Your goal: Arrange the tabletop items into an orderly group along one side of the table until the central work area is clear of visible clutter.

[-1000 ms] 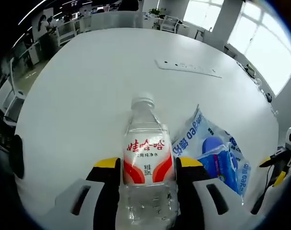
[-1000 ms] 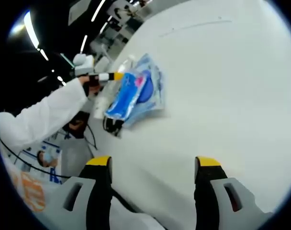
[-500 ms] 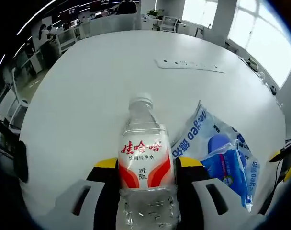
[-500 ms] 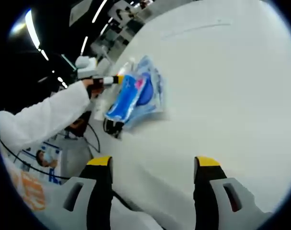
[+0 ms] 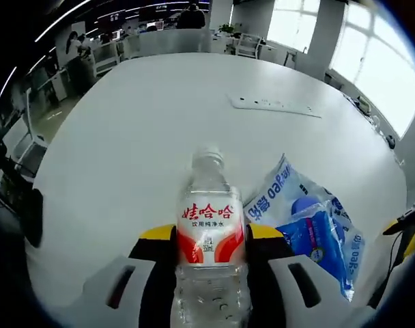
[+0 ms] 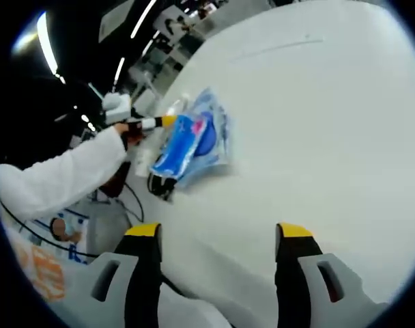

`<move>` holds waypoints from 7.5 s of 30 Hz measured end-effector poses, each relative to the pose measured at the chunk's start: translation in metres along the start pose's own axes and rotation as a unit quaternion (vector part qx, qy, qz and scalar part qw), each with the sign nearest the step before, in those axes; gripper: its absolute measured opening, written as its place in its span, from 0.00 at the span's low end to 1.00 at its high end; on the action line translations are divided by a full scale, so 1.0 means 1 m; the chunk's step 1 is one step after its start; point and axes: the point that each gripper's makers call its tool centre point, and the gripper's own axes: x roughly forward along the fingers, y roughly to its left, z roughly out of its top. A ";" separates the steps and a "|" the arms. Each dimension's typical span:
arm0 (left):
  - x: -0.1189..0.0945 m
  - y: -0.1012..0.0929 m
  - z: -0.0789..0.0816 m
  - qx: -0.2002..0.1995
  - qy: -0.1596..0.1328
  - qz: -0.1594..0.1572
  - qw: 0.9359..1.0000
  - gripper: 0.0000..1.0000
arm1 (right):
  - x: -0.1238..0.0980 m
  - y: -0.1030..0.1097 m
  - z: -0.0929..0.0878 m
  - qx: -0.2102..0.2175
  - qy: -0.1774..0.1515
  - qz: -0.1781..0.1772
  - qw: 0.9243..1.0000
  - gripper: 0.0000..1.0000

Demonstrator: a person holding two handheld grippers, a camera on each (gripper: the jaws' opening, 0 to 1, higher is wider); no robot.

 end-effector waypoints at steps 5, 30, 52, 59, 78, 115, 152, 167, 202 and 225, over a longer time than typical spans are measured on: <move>-0.015 0.010 0.010 -0.025 -0.033 0.006 0.999 0.37 | 0.001 0.004 0.000 -0.004 -0.001 0.004 1.000 0.66; -0.011 0.007 -0.014 -0.025 0.076 0.007 0.997 0.37 | 0.004 0.013 -0.005 -0.001 0.002 0.012 1.000 0.65; 0.000 0.006 -0.015 -0.052 0.080 0.043 0.994 0.42 | 0.001 0.006 -0.004 0.013 -0.002 0.012 1.000 0.65; 0.010 0.003 -0.013 -0.063 0.092 0.065 0.992 0.56 | -0.004 0.001 -0.004 0.021 -0.006 0.008 1.000 0.65; -0.010 0.012 -0.002 -0.078 0.029 0.072 0.994 0.36 | -0.005 0.000 -0.001 0.031 -0.016 0.008 0.999 0.63; -0.028 0.036 0.128 -0.045 -0.141 0.037 0.988 0.38 | -0.003 0.002 -0.005 0.032 -0.010 0.007 0.999 0.63; 0.006 0.030 0.102 -0.006 -0.136 0.016 0.991 0.39 | 0.003 0.035 0.020 -0.149 -0.036 0.019 0.988 0.75; 0.004 0.028 0.088 0.023 -0.122 0.023 0.992 0.40 | 0.006 0.042 0.013 -0.146 -0.025 0.030 0.988 0.75; -0.061 0.018 0.058 -0.039 -0.142 0.036 0.988 0.73 | -0.010 0.046 0.013 -0.147 -0.058 0.045 0.986 0.75; -0.133 -0.032 -0.032 -0.130 -0.171 0.090 0.972 0.73 | -0.052 0.003 -0.002 -0.094 -0.114 0.020 0.989 0.74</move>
